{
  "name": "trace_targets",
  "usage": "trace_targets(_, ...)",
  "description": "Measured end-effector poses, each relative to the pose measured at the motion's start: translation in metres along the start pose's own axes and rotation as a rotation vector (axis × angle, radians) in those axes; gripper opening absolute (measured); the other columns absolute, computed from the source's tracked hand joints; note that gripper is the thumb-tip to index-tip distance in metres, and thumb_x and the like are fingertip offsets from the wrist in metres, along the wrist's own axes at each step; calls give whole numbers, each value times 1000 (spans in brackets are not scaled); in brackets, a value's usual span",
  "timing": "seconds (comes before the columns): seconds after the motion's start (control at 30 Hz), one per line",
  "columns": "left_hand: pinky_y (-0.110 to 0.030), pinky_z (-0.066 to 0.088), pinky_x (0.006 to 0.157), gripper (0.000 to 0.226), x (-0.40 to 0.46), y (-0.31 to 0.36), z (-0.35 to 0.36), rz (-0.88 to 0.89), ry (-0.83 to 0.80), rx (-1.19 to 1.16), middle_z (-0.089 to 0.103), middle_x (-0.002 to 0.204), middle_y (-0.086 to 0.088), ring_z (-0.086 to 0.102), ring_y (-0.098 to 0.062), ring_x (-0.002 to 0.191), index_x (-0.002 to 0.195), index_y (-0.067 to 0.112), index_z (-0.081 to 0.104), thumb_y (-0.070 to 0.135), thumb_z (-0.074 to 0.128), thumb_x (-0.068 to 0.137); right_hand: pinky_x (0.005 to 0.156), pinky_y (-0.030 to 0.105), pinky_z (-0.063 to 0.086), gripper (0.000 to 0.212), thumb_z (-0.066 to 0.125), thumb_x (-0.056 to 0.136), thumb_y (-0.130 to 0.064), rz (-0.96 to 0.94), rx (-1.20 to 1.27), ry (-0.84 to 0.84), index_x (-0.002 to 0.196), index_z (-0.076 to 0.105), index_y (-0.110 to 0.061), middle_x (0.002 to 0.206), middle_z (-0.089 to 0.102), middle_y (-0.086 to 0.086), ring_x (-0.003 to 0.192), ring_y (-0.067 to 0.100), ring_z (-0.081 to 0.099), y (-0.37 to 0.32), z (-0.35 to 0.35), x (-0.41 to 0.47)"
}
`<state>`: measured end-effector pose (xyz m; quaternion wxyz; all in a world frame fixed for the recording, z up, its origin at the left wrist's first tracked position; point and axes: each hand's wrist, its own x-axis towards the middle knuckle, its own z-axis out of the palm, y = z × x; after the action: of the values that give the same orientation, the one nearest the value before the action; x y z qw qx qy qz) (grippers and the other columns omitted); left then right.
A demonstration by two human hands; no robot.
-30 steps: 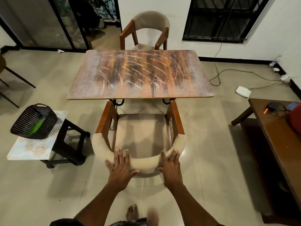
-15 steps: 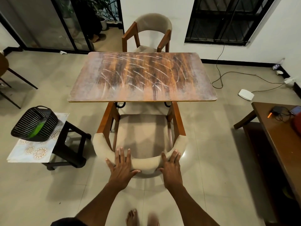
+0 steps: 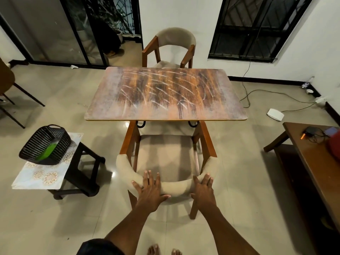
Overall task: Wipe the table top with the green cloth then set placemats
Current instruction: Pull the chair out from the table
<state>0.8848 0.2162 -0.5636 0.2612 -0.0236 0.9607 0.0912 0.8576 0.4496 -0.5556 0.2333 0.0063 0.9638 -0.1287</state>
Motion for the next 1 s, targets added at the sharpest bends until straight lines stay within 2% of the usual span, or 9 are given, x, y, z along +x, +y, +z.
trace_targets(0.1, -85, 2, 114, 121, -6, -1, -1, 35, 0, 37, -8, 174, -21, -10, -46, 160, 167, 16, -2, 96, 11, 78, 127, 53, 22, 80, 60, 106, -33, 16, -29, -15, 168, 11, -22, 172, -7, 29, 159, 52, -3, -7, -3, -8)
trace_targets(0.23, -83, 8, 116, 161, -6, -1, -5, 48, 17, 57, -6, 174, -18, -7, -44, 160, 167, 18, -3, 97, -37, 31, 127, 51, 28, 72, 55, 109, -23, -43, 16, 8, 168, 14, -20, 174, 3, 22, 161, 46, 3, -4, -10, -18)
trace_targets(0.4, -78, 3, 120, 120, -11, 8, -18, 28, -15, 54, -11, 175, -16, -11, -41, 161, 167, 19, -6, 95, -4, 74, 130, 46, 25, 98, 73, 98, -28, -155, -58, 29, 169, 6, -16, 176, 5, 12, 163, 35, 4, 19, -13, -29)
trace_targets(0.53, -73, -5, 120, 151, 0, 41, -33, 75, 20, 36, -17, 174, -13, -17, -36, 161, 167, 19, -9, 93, -41, 39, 130, 46, 26, 83, 64, 104, -24, -134, -89, 70, 167, 12, -9, 175, 13, 15, 162, 35, 11, 28, -34, -14)
trace_targets(0.67, -67, -8, 122, 134, 24, 90, -42, 102, 59, 57, -16, 174, -13, -18, -31, 161, 166, 19, -12, 89, -30, 53, 127, 48, 32, 90, 71, 99, -28, -134, -158, 109, 166, 15, -6, 174, 14, 17, 161, 40, 12, 56, -58, 5)
trace_targets(0.77, -55, -35, 108, 130, 46, 128, -52, 138, 80, 50, -19, 174, -13, -25, -27, 158, 163, 18, -18, 90, -30, 56, 127, 43, 29, 70, 49, 111, -33, -58, -65, 199, 167, 15, -10, 174, 15, 15, 162, 34, 12, 92, -90, 19)
trace_targets(0.83, -44, -42, 98, 138, 58, 153, -62, 167, 94, 56, -18, 174, -13, -26, -26, 157, 165, 17, -14, 91, -36, 51, 127, 41, 28, 62, 37, 114, -36, -14, -13, 259, 166, 15, -11, 174, 17, 15, 163, 31, 13, 117, -112, 28)
trace_targets(0.9, -44, -40, 105, 135, 71, 180, -78, 187, 114, 79, -20, 173, -13, -26, -25, 157, 166, 18, -11, 88, -34, 53, 126, 42, 27, 62, 36, 114, -39, 23, 9, 285, 166, 18, -10, 173, 19, 16, 162, 30, 14, 143, -135, 40)
trace_targets(1.0, -49, -20, 125, 134, 91, 215, -95, 220, 178, 78, -30, 168, -13, -26, -28, 158, 165, 16, -17, 88, -40, 53, 123, 42, 31, 61, 35, 113, -44, 35, -10, 297, 162, 25, -10, 170, 26, 17, 160, 31, 19, 178, -169, 56)
